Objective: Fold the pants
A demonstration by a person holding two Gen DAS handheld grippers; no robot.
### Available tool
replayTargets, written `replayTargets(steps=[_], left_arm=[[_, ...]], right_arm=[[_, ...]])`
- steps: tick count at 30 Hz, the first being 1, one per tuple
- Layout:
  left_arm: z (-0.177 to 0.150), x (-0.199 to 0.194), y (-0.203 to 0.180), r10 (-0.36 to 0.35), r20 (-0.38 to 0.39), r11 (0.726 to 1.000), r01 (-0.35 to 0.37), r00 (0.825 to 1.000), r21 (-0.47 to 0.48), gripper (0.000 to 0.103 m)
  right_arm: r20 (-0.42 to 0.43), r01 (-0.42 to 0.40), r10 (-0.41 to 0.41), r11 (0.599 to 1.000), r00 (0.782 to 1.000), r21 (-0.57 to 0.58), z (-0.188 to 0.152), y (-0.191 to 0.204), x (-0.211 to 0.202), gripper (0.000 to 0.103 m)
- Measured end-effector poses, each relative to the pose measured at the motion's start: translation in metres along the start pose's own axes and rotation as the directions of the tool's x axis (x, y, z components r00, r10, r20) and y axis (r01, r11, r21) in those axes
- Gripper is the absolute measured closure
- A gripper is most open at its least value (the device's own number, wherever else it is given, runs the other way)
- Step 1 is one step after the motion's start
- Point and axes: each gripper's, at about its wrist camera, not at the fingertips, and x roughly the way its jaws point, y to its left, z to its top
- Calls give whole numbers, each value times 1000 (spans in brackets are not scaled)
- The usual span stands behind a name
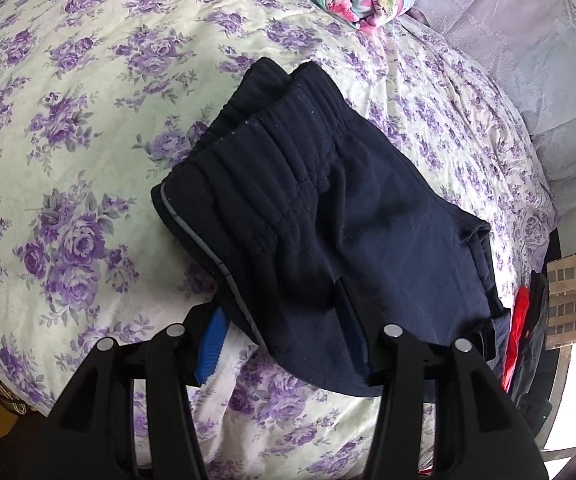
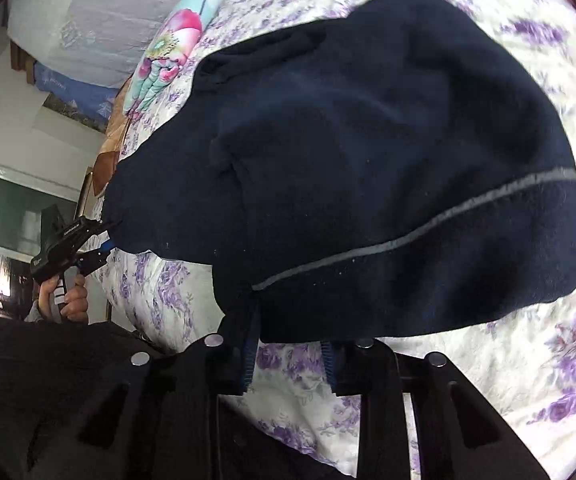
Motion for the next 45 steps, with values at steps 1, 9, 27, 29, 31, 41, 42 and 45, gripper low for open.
replayTargets(steps=[1,9,27,29,31,41,42,45], left_arm=[[0,0,0,1,0,1000,-1,1000,-4,54],[3,4,1,0,3,1000,0,1000,-21,51],[0,-1,9,5,21,999,-4,1000,-46,47],[-1,-1,12,5,21,998,-3,1000,-59,46],[-2,-1,12,5,19,998,-4,1000,-66,45],[-6,-2,5,17,20,998,-16,1000,-54,44],[-7,-3,6,19,19,998,-17,1000,-56,44],[-8,-6,9,21,29,998,-19,999,-65,44]], right_arm=[[27,-31,31,999,999,15,2,3,-13,85],[526,-87,-237,851,817,518,16,-119,-179,91],[242,540,-548,484,800,-688,-29,34,-7,35],[290,539,-529,411,798,-735,-36,38,-2,35],[334,545,-525,319,783,-776,-47,41,7,35],[226,441,-410,565,884,-698,-16,50,5,89],[202,396,-350,678,915,-619,-5,44,-11,90],[256,204,-148,956,955,-211,25,-8,-72,94]])
